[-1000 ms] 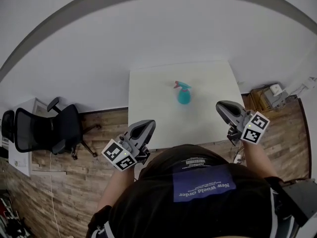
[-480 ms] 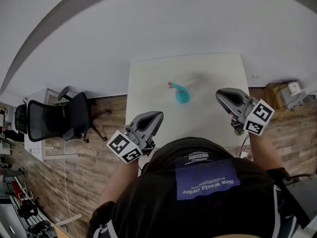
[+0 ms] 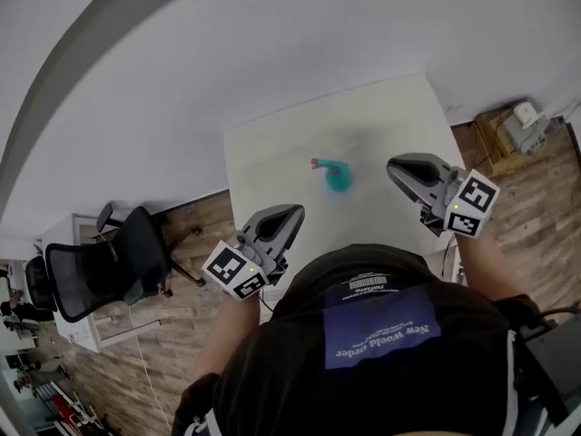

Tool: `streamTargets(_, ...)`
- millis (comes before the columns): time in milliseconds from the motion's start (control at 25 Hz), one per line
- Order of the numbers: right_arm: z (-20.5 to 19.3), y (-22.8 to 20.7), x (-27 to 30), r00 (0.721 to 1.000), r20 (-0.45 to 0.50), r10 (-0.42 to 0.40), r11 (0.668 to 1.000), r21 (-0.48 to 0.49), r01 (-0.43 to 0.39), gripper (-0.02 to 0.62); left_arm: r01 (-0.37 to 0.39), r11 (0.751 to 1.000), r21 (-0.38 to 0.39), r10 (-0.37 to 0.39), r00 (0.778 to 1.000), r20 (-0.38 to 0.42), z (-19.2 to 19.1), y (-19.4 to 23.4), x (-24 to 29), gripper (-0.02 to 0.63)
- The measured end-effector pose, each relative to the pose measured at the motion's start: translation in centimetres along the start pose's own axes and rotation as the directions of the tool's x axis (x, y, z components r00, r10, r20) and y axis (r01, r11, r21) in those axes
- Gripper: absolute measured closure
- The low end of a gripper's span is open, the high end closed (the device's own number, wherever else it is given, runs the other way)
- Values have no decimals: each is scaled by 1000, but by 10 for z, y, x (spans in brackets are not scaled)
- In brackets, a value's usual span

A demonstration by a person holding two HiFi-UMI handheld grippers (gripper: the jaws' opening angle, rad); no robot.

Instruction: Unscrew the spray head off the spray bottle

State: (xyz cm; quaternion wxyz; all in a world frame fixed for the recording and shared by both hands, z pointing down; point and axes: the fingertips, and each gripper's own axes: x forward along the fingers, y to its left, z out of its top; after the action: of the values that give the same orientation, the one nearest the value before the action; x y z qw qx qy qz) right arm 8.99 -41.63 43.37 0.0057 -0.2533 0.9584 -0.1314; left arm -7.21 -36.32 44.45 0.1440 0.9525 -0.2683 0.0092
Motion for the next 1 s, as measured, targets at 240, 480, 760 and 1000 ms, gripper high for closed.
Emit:
streamTargets(240, -6, 5, 13, 997, -45, -67, 998, 7, 67, 597, 100, 995, -3, -100, 994, -33, -1, 23, 3, 603)
streamTargets(480, -4, -4, 13, 997, -37, -65, 998, 17, 66, 597, 165, 985, 41, -155, 970, -186, -7, 35, 19, 523)
streamTargets(760, -21, -19, 2, 999, -28, -37, 997, 66, 39, 597, 241, 957, 159, -130, 852, -507, -34, 50, 60, 371)
streamTargets(1000, -33, -28, -9, 998, -14, -64, 991, 118, 66, 597, 413, 873, 260, -76, 641, -764, -68, 67, 86, 367)
